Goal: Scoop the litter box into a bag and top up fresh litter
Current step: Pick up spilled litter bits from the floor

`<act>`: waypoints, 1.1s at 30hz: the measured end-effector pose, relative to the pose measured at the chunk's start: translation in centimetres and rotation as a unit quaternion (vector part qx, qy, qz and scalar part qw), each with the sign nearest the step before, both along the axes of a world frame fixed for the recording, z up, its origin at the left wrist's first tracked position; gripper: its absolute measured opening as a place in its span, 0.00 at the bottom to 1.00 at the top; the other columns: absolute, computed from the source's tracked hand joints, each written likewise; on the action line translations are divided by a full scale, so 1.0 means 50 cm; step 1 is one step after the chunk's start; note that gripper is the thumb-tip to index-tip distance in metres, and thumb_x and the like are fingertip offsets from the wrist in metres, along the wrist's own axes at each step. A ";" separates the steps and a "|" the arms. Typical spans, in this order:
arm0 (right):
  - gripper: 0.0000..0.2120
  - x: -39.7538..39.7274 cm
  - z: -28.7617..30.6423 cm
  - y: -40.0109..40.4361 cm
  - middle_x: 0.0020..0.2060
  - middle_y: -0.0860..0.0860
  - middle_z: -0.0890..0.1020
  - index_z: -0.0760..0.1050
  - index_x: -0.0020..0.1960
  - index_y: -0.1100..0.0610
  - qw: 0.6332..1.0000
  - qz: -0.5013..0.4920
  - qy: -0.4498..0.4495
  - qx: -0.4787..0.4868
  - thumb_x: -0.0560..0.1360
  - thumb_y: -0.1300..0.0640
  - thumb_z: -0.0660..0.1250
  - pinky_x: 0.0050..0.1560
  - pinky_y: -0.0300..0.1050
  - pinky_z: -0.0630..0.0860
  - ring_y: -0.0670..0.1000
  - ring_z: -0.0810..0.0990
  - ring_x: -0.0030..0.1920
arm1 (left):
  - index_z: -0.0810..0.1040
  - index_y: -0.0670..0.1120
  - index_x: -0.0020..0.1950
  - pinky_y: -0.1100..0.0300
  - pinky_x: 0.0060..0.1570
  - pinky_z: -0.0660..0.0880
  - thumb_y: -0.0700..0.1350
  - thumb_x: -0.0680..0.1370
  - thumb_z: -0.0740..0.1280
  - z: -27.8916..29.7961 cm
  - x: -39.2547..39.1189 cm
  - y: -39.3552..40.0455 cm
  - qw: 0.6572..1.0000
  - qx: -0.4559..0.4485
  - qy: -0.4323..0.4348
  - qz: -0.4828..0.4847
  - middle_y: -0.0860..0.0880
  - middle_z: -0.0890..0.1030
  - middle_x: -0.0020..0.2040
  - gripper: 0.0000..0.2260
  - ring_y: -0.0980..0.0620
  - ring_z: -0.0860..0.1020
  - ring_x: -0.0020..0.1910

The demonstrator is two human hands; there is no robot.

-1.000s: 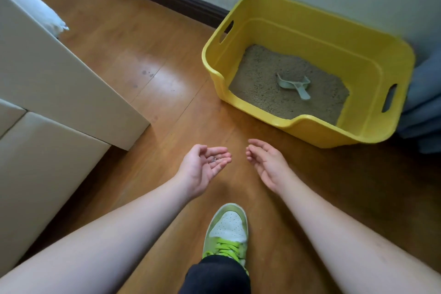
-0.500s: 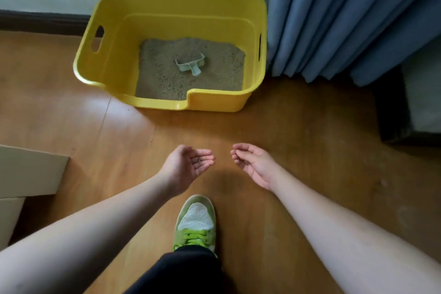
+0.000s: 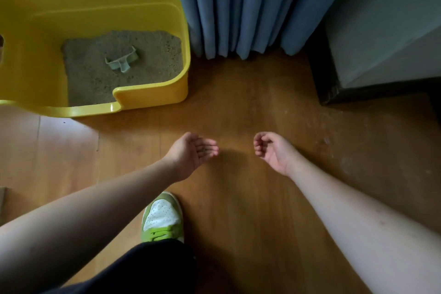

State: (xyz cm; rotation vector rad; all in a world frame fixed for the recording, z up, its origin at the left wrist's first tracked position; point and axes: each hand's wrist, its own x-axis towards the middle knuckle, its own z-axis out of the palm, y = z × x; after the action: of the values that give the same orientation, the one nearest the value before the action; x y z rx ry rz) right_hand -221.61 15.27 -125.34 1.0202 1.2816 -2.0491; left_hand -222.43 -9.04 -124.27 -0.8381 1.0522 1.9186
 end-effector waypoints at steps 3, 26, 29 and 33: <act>0.13 0.007 -0.011 0.052 0.25 0.49 0.70 0.75 0.38 0.59 0.999 -0.020 0.010 0.037 0.77 0.58 0.57 0.26 0.37 0.64 0.46 0.65 0.26 | 0.78 0.32 0.51 0.55 0.48 0.78 0.46 0.81 0.49 -0.006 -0.001 0.046 0.999 0.006 -0.002 -0.038 0.36 0.83 0.44 0.23 0.43 0.82 0.43; 0.09 0.149 -0.029 0.114 0.37 0.44 0.74 0.76 0.54 0.53 0.742 0.380 0.173 0.524 0.75 0.53 0.69 0.36 0.34 0.67 0.44 0.72 0.38 | 0.85 0.34 0.45 0.57 0.41 0.81 0.46 0.81 0.50 -0.013 0.063 0.068 0.996 0.003 0.006 -0.087 0.35 0.83 0.46 0.26 0.43 0.83 0.44; 0.07 0.152 -0.031 0.107 0.45 0.49 0.81 0.77 0.52 0.54 0.735 0.377 0.168 0.538 0.76 0.53 0.67 0.40 0.36 0.72 0.47 0.78 0.44 | 0.84 0.34 0.46 0.56 0.41 0.81 0.46 0.81 0.50 -0.018 0.065 0.070 0.996 0.003 0.004 -0.087 0.34 0.83 0.47 0.26 0.42 0.83 0.45; 0.06 0.149 -0.034 0.103 0.49 0.49 0.81 0.76 0.52 0.53 0.730 0.377 0.154 0.549 0.78 0.52 0.65 0.41 0.34 0.71 0.47 0.79 0.48 | 0.84 0.34 0.46 0.56 0.43 0.81 0.46 0.81 0.50 -0.021 0.060 0.087 0.996 0.006 0.005 -0.093 0.34 0.83 0.47 0.26 0.42 0.83 0.45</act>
State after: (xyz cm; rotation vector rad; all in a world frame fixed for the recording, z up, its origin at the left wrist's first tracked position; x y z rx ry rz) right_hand -214.15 20.43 -127.03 0.3386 2.6393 -0.7109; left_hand -219.42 -4.68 -125.30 -0.6983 1.0842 1.7727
